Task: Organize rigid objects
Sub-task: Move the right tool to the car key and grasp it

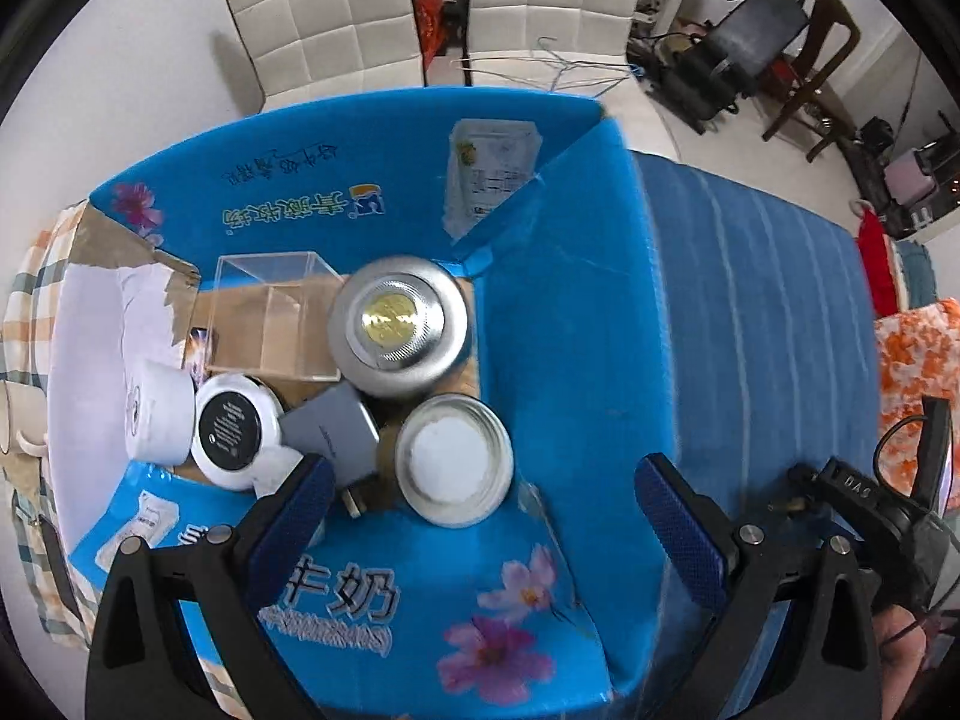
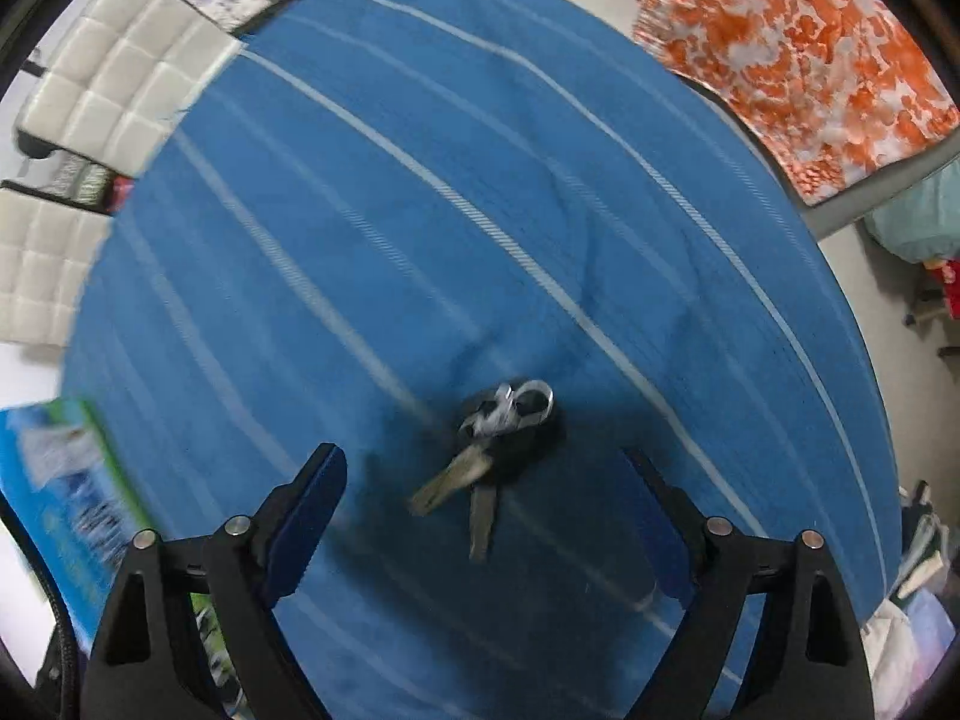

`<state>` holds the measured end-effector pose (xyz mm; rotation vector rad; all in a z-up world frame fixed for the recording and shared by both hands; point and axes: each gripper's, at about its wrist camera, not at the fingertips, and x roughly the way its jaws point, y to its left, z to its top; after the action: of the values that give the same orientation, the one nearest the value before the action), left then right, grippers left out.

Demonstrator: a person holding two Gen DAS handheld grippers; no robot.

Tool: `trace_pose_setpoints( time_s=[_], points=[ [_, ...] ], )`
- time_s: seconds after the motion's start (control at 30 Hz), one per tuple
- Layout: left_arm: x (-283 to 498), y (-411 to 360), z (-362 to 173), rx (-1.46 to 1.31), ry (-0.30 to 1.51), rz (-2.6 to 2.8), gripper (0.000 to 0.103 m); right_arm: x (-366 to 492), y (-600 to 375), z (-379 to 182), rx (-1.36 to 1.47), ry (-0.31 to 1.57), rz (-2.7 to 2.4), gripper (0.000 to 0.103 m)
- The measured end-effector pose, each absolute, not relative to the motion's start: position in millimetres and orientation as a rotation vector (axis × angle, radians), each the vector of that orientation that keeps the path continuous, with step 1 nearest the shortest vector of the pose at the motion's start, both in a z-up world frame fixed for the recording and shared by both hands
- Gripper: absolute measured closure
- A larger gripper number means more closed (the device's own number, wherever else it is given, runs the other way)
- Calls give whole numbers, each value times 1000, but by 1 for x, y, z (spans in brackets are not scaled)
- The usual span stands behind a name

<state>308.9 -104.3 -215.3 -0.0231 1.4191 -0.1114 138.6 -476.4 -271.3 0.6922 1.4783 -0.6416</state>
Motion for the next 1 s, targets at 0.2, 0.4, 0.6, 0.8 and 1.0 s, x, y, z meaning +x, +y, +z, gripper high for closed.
trace_pose_setpoints(
  time_s=[0.2,0.4,0.6,0.8,1.0],
  points=[
    [315,-98,-220,-8,1425,-90,0,149,-452,-270,530,1439,-667,61],
    [312,-93,-214,7,1405,-89,0,153,-429,-261,410,1441,-627,70],
    [293,-92,-201,34,1361,-114,0,138,-410,-224,379,1370,-545,70],
    [260,-86,-181,17,1349,-181,0,120,-383,-170,301,1295,-442,70],
    [240,-49,-142,-37,1286,-166,0,111,-332,-105,257,1216,-281,70]
  ],
)
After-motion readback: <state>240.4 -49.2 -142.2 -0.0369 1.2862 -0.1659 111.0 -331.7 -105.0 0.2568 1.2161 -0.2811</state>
